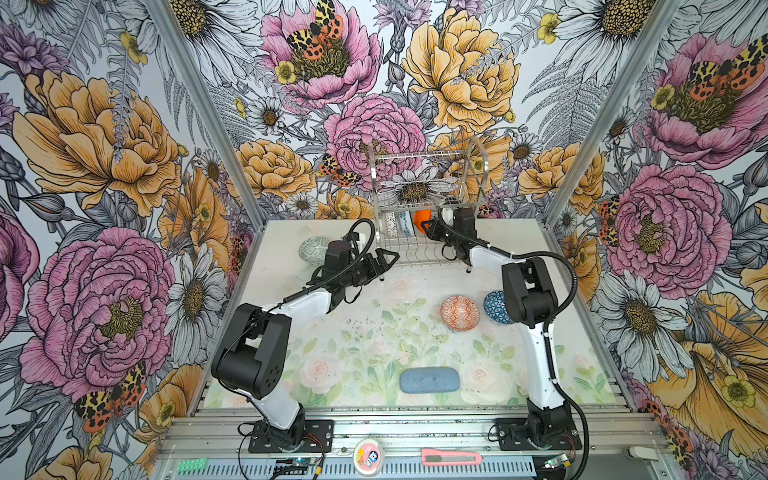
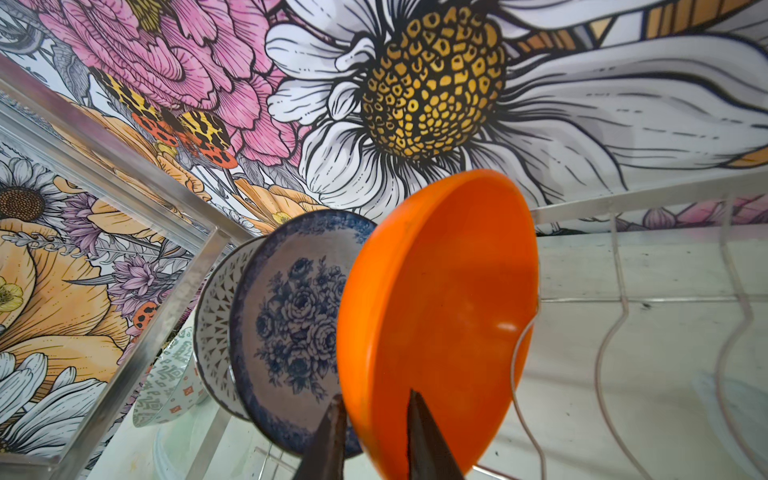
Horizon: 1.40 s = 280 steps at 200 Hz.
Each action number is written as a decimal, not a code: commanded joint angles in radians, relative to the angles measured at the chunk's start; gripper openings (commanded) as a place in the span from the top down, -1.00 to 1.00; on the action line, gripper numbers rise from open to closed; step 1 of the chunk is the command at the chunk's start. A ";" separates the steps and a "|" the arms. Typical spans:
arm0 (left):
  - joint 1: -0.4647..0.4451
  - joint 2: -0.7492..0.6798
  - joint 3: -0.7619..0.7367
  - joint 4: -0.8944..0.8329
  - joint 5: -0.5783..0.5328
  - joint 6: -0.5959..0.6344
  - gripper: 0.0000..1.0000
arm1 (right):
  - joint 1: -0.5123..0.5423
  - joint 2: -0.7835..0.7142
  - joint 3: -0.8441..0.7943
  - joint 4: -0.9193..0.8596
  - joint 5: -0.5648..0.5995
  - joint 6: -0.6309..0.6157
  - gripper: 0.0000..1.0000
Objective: Load the bowls into the dish rack
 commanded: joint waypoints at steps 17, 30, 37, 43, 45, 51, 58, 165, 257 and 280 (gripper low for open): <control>-0.006 -0.021 0.020 0.000 0.011 0.012 -0.97 | -0.005 -0.004 -0.033 -0.129 0.053 -0.011 0.43; -0.006 -0.022 0.021 0.000 0.011 0.011 -0.97 | -0.005 -0.008 -0.036 -0.129 0.060 -0.012 0.42; -0.006 -0.024 0.021 0.000 0.011 0.011 -0.97 | -0.004 -0.013 -0.040 -0.128 0.065 -0.014 0.41; -0.006 -0.023 0.022 -0.001 0.011 0.011 -0.97 | -0.004 -0.016 -0.042 -0.128 0.070 -0.015 0.41; -0.006 -0.023 0.022 0.000 0.011 0.010 -0.97 | -0.006 -0.017 -0.043 -0.128 0.072 -0.015 0.41; -0.006 -0.023 0.022 -0.001 0.011 0.011 -0.97 | -0.005 -0.022 -0.047 -0.129 0.077 -0.017 0.41; -0.007 -0.024 0.022 -0.002 0.011 0.011 -0.97 | -0.004 -0.025 -0.052 -0.128 0.082 -0.020 0.42; -0.008 -0.027 0.024 -0.004 0.009 0.012 -0.97 | -0.003 -0.054 -0.066 -0.128 0.099 -0.037 0.42; -0.011 -0.039 0.019 -0.019 -0.001 0.019 -0.97 | 0.005 -0.115 -0.126 -0.082 0.085 -0.008 0.39; -0.016 -0.048 0.017 -0.031 -0.007 0.021 -0.97 | 0.011 -0.132 -0.142 -0.081 0.086 -0.009 0.36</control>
